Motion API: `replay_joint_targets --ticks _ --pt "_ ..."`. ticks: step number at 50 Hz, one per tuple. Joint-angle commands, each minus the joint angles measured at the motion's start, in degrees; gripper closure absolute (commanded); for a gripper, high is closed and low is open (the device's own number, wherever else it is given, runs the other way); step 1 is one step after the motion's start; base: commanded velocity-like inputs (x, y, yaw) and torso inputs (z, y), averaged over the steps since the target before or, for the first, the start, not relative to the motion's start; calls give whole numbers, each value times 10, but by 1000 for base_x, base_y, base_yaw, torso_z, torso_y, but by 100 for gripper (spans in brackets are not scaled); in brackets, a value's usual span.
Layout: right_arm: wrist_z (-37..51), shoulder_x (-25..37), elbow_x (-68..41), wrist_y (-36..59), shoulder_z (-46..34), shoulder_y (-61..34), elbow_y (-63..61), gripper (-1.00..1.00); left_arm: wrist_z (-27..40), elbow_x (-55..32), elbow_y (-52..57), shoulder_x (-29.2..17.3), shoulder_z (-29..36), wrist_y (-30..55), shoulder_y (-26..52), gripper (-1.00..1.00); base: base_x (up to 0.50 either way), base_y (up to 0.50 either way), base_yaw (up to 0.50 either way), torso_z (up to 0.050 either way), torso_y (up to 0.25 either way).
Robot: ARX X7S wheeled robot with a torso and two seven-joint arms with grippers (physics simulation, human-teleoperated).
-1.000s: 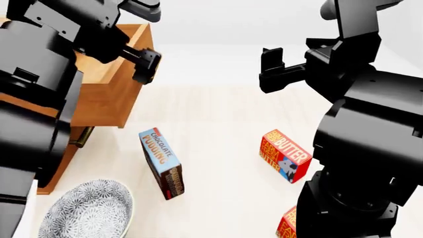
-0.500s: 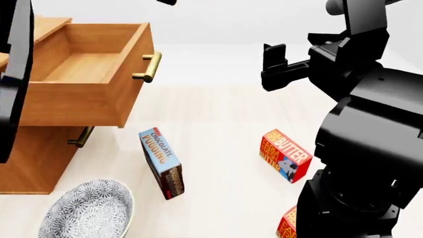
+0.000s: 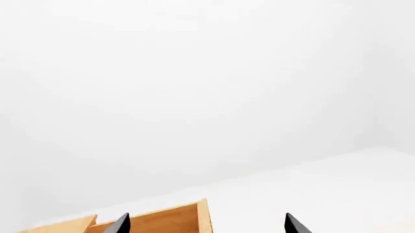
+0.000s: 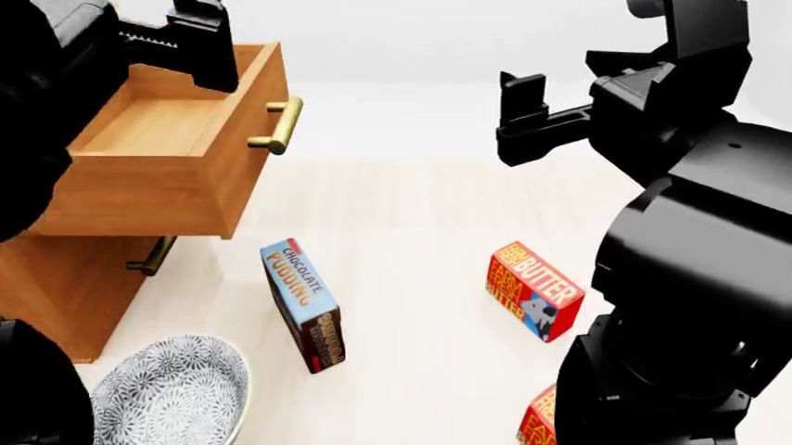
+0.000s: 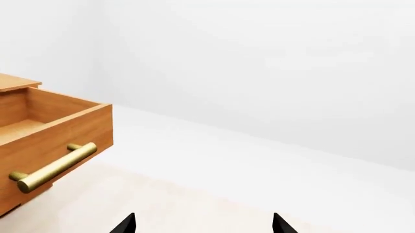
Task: Put the butter at the front in the top drawer of the cabinet and close it.
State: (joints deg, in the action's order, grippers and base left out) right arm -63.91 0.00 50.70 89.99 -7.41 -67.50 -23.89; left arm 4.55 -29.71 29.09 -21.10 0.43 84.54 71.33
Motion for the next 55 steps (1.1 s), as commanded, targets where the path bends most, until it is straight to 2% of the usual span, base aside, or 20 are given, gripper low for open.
replay_joint_targets --ticks 1,5,8,12,15,19,23,32,38,46,55 --pt "-50 0 57 0 -3 2 -10 -100 111 -114 282 -71 -168 -49 -291 -100 0 0 0 0 0" --pt "-64 0 73 0 -6 3 -11 -100 77 -79 299 -101 -195 -150 -425 -100 0 0 0 0 0" --pt "-106 0 112 0 -12 -2 -6 -100 82 -52 305 -119 -202 -190 -480 -100 0 0 0 0 0" --pt "-208 3 241 -2 -50 -4 20 -100 102 -75 308 -139 -230 -231 -520 -100 0 0 0 0 0" --pt "-257 44 262 -12 -70 7 24 -100 120 -89 307 -156 -237 -259 -545 -100 0 0 0 0 0" --pt "-261 131 193 0 -119 29 -6 -100 119 -80 301 -163 -232 -288 -573 -100 0 0 0 0 0" --pt "-261 194 102 0 -121 51 -48 -100 116 -74 295 -164 -231 -307 -588 -100 0 0 0 0 0" --pt "-260 285 43 0 -118 35 22 -100 113 -73 283 -165 -223 -326 -597 -100 0 0 0 0 0" --pt "-260 283 -7 0 -131 -7 133 -100 116 -76 277 -170 -209 -325 -588 -100 0 0 0 0 0" --pt "-252 294 -93 -6 -224 -66 238 -100 120 -76 275 -171 -202 -329 -593 -100 0 0 0 0 0" --pt "-221 274 -129 -54 -250 -91 343 -100 118 -72 266 -172 -181 -338 -591 -100 0 0 0 0 0"
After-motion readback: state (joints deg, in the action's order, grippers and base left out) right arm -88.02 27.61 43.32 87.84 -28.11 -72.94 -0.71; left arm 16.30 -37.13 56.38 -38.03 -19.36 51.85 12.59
